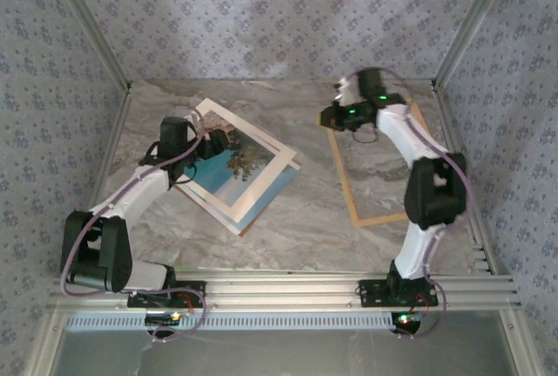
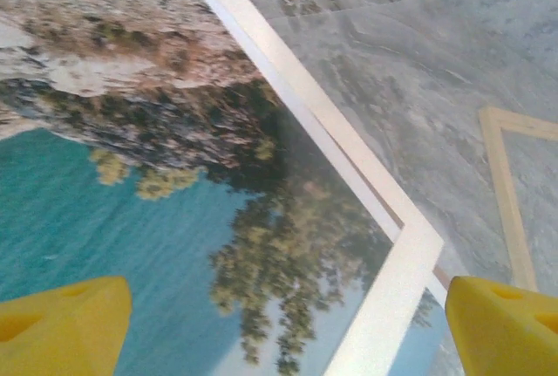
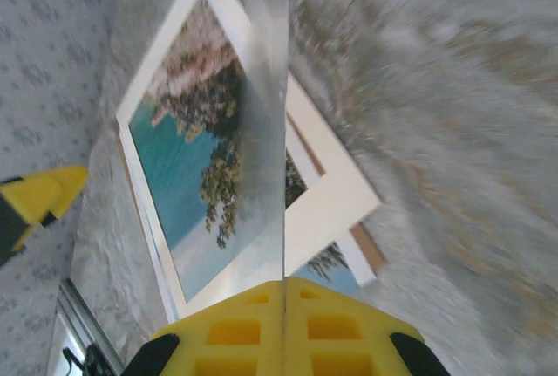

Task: Put the photo into the frame

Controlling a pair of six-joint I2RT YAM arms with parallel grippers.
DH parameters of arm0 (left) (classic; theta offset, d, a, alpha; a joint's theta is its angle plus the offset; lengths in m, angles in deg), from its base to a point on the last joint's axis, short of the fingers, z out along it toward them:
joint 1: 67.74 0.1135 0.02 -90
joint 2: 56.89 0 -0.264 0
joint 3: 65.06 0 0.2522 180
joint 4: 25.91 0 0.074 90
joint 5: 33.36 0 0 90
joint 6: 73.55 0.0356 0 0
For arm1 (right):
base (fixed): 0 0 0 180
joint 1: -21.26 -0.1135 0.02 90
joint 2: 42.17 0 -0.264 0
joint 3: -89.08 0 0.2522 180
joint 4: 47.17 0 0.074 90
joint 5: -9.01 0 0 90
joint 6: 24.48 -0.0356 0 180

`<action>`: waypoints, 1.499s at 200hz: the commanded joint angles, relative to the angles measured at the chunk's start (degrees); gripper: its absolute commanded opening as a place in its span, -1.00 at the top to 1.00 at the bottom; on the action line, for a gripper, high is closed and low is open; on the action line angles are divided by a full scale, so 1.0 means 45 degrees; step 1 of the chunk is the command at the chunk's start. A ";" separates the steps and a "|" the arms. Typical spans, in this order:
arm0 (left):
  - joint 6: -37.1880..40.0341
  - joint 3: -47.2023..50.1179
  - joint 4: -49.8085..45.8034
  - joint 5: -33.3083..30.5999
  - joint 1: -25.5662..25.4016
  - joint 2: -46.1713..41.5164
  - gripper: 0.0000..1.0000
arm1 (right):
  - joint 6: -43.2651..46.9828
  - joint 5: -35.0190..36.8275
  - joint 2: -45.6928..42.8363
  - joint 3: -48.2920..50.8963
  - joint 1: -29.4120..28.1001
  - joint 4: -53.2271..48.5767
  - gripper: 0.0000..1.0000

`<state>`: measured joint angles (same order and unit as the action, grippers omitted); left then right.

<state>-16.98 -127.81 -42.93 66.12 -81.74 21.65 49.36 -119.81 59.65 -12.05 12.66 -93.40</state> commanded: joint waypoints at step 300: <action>0.2884 -1.6231 -0.6531 -0.5221 -0.9506 1.4187 -0.54 | 0.2181 0.9175 -0.5553 -0.2813 0.2517 -0.3652 1.00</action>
<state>-6.64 -196.31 -65.75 44.41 -124.17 83.20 58.10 -78.22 34.86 -23.33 24.33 -109.49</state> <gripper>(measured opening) 0.782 0.057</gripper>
